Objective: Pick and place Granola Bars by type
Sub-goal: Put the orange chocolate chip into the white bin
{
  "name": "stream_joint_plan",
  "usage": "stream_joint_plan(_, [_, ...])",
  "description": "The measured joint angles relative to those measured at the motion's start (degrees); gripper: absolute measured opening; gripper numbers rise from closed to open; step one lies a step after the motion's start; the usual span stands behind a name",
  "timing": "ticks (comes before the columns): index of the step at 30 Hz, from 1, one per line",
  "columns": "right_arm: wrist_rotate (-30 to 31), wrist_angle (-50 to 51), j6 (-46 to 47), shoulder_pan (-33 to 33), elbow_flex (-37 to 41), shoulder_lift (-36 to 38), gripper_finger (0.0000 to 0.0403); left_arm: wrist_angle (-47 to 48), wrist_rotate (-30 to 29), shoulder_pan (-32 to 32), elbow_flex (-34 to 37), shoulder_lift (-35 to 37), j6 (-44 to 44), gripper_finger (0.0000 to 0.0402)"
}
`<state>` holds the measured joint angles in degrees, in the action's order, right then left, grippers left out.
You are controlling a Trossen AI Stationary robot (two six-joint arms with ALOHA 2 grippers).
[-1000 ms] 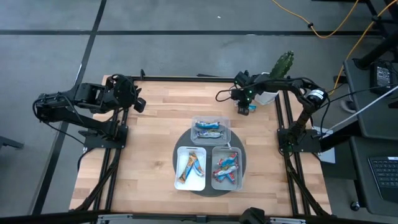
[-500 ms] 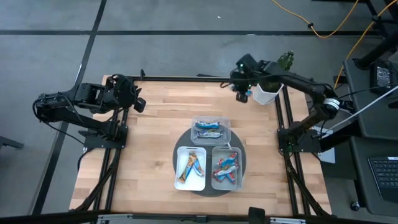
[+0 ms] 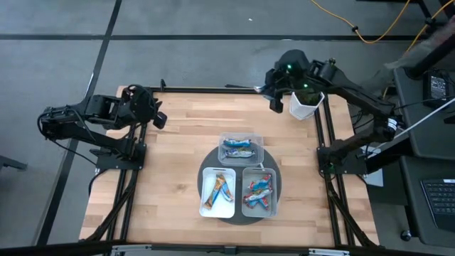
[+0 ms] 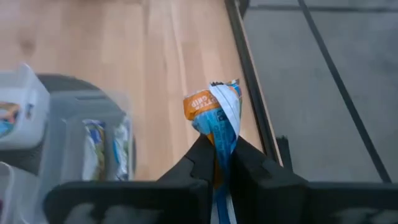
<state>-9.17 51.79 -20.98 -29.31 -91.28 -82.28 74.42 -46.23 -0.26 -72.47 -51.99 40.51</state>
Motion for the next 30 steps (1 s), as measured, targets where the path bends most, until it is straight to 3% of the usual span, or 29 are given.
stream_joint_plan(7, [0.02,-2.93,3.42,5.56,-2.58,0.00,0.0028,-7.64,5.04,-0.01,0.00,0.00,-7.01,0.0075])
stream_joint_plan(15, [0.02,-13.42,8.79,11.83,-2.65,-0.02,0.0038,-20.37,7.72,-0.01,0.00,-0.01,-17.70,0.0075])
stream_joint_plan(24, [0.02,-31.67,13.24,17.00,-2.67,-0.37,0.0026,-32.41,15.12,-0.01,0.00,-2.06,-30.05,0.0075])
stream_joint_plan(30, [0.07,-35.78,13.91,19.14,-2.65,-1.89,0.0035,-39.27,18.82,-0.01,0.00,-5.97,-35.76,0.0093])
